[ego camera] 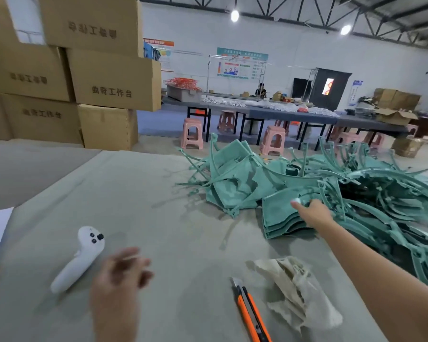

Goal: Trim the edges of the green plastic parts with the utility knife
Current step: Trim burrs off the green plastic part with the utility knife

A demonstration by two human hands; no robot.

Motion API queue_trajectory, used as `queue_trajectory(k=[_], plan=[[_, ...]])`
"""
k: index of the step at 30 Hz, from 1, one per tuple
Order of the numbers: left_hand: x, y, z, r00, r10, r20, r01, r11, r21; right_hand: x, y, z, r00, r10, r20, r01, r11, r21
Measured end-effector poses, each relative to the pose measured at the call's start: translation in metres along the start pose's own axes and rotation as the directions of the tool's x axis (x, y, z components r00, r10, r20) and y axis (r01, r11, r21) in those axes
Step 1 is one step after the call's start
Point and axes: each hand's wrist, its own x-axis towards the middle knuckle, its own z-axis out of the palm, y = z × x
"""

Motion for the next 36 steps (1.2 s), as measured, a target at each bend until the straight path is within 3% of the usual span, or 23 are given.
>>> queue_trajectory(k=[3,7,12,16,21,23,25,28,31,34,35,36], plan=[[-0.04,-0.024,0.032,0.986,-0.005,0.168,-0.008,0.997,0.079,0.016,-0.002,0.002,0.999,-0.025,0.027,0.028,0.99,-0.135],[-0.055,-0.049,0.031,0.969,0.04,0.242,-0.078,0.985,0.151,0.025,-0.003,-0.003,0.997,-0.067,0.051,0.075,0.977,-0.198],[-0.056,-0.058,0.027,0.971,0.023,0.237,-0.057,0.989,0.138,0.028,-0.014,-0.011,0.998,0.035,0.052,-0.043,0.987,0.157],[-0.058,-0.065,0.024,0.966,0.014,0.258,-0.079,0.966,0.245,0.015,-0.04,-0.027,0.982,0.086,0.17,-0.164,0.834,0.527],[-0.058,-0.057,0.023,0.944,-0.081,0.321,-0.004,0.966,0.257,-0.06,-0.071,-0.047,0.953,-0.091,0.29,-0.186,0.58,0.793],[-0.059,-0.049,0.025,0.925,-0.175,0.337,0.127,0.979,0.158,-0.106,-0.074,-0.05,0.915,-0.256,0.311,-0.102,0.599,0.794],[-0.058,-0.041,0.022,0.891,-0.255,0.375,0.233,0.967,0.104,-0.154,-0.071,-0.046,0.83,-0.425,0.361,-0.011,0.635,0.772],[-0.051,-0.03,0.011,0.778,-0.36,0.516,0.343,0.93,0.132,-0.207,-0.061,-0.029,0.74,-0.533,0.411,-0.004,0.607,0.795],[-0.048,-0.025,0.001,0.669,-0.4,0.627,0.428,0.896,0.115,-0.23,-0.049,-0.006,0.783,-0.507,0.359,0.015,0.593,0.805],[-0.048,-0.022,-0.001,0.728,-0.344,0.593,0.41,0.912,0.025,-0.238,-0.032,0.009,0.882,-0.406,0.238,0.004,0.513,0.858],[-0.048,-0.021,0.0,0.758,-0.322,0.566,0.375,0.927,0.026,-0.239,-0.024,0.013,0.911,-0.38,0.158,0.109,0.594,0.797],[-0.048,-0.021,0.0,0.785,-0.308,0.538,0.347,0.937,0.031,-0.241,-0.015,0.018,0.92,-0.388,0.059,0.275,0.743,0.61]])
